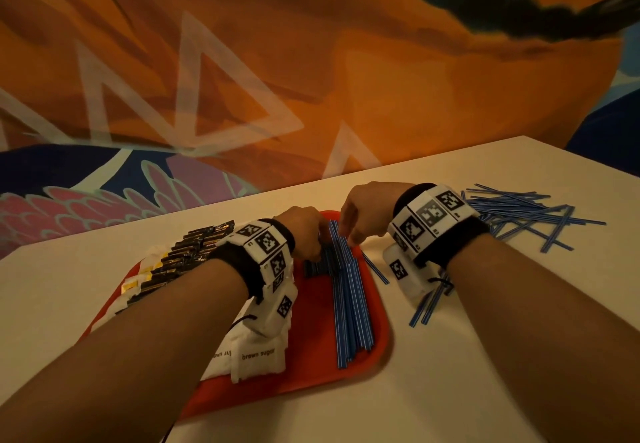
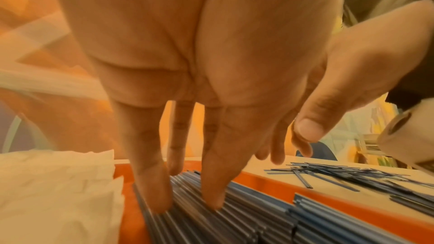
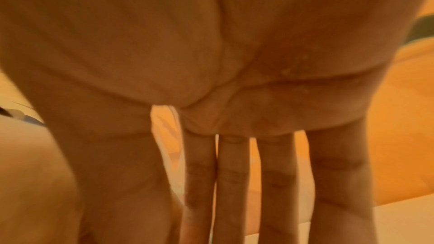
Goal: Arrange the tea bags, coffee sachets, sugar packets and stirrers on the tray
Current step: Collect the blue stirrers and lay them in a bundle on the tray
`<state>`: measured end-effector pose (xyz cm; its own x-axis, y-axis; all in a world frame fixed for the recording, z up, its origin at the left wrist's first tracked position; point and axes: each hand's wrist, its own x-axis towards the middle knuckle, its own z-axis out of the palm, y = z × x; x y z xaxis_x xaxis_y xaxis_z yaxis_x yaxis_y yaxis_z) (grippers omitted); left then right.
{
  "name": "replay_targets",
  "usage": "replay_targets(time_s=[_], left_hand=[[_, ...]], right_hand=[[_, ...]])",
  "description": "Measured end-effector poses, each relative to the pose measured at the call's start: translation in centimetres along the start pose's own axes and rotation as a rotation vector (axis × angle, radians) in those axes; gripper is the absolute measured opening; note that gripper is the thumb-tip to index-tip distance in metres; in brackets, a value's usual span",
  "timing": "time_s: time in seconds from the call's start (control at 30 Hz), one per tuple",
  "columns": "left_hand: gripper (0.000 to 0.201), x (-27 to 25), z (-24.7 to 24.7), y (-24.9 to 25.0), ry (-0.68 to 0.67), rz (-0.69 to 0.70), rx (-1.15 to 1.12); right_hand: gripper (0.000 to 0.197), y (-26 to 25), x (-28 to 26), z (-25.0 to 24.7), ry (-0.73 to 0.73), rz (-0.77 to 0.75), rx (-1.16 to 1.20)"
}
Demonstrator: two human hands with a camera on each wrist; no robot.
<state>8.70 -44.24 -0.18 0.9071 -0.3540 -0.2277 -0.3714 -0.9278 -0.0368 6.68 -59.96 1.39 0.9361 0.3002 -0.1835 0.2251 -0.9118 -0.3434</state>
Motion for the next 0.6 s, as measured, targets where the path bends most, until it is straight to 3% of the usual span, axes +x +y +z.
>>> replay_targets(time_s=[0.1, 0.23, 0.33, 0.47, 0.6], left_hand=[[0.041, -0.3, 0.0, 0.0, -0.021, -0.007, 0.006], [0.034, -1.0, -1.8, 0.9, 0.058, -0.012, -0.038], [0.035, -1.7, -4.0, 2.8, 0.066, 0.015, -0.185], [0.042, -1.9, -5.4, 7.1, 0.037, 0.074, -0.222], [0.049, -1.7, -5.2, 11.9, -0.1, 0.152, -0.15]], right_hand=[[0.026, 0.0, -0.2, -0.1, 0.004, 0.003, 0.011], [0.024, 0.1, -1.5, -1.3, 0.06, -0.016, 0.101], [0.022, 1.6, -3.3, -3.1, 0.134, 0.01, 0.235], [0.02, 5.0, -5.6, -5.1, 0.178, 0.179, 0.281], [0.025, 10.0, -6.8, -3.7, 0.164, 0.393, 0.0]])
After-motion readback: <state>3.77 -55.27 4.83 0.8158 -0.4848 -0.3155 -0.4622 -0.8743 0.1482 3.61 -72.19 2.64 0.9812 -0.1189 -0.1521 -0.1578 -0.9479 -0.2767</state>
